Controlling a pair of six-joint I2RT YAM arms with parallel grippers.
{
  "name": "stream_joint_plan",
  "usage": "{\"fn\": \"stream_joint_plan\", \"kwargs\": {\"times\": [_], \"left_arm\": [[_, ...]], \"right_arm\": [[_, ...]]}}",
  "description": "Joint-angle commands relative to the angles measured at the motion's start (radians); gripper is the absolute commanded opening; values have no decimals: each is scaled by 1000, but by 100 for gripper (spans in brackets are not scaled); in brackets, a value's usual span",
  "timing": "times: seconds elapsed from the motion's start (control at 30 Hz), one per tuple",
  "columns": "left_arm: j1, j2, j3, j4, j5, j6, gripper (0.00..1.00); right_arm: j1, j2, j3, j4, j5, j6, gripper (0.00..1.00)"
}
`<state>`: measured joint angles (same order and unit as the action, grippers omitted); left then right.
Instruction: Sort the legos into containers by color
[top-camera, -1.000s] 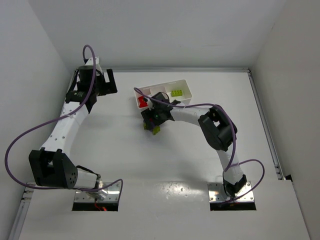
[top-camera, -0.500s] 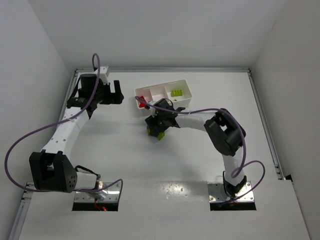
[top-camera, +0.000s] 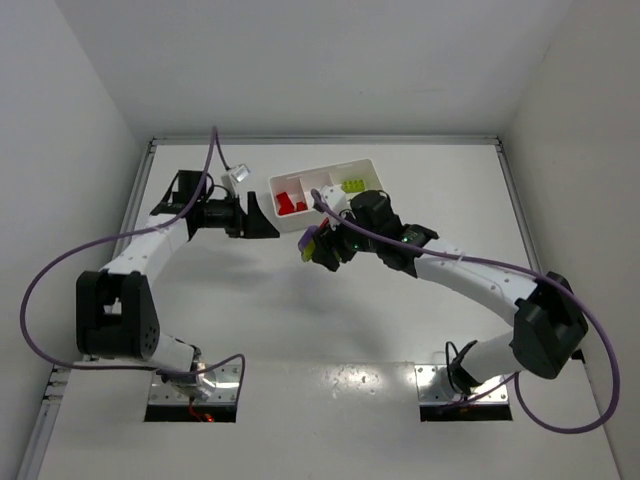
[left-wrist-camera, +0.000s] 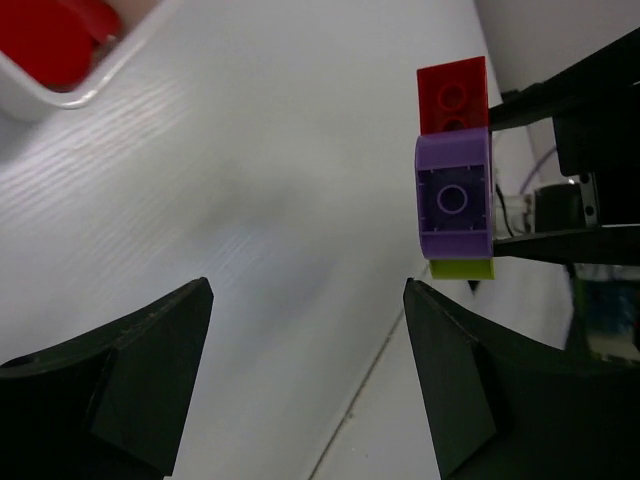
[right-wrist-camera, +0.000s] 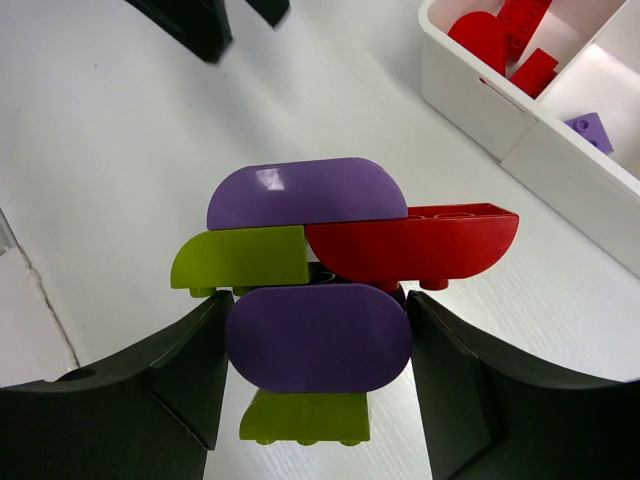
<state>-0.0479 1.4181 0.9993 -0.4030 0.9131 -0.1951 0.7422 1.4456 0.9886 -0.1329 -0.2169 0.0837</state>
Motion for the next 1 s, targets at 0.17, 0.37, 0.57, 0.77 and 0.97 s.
{"fn": "stream_joint_plan", "kwargs": {"times": [0.17,0.37,0.57,0.77,0.97], "left_arm": [[-85,122,123,24,289,-29,83],[-148,140,156,24,290,-38,82],[-167,162,176,-3,247,-18,81],[-185,183,176,-26,190,-9,78],[-204,205,214,-45,204,20,74]], "right_arm": [[34,-39,-18,29,71,-48,0],[54,-39,-8,29,103,-58,0],[72,-30,12,29,103,-67,0],[72,-21,33,29,113,-76,0],[72,-11,51,29,122,-76,0]]}}
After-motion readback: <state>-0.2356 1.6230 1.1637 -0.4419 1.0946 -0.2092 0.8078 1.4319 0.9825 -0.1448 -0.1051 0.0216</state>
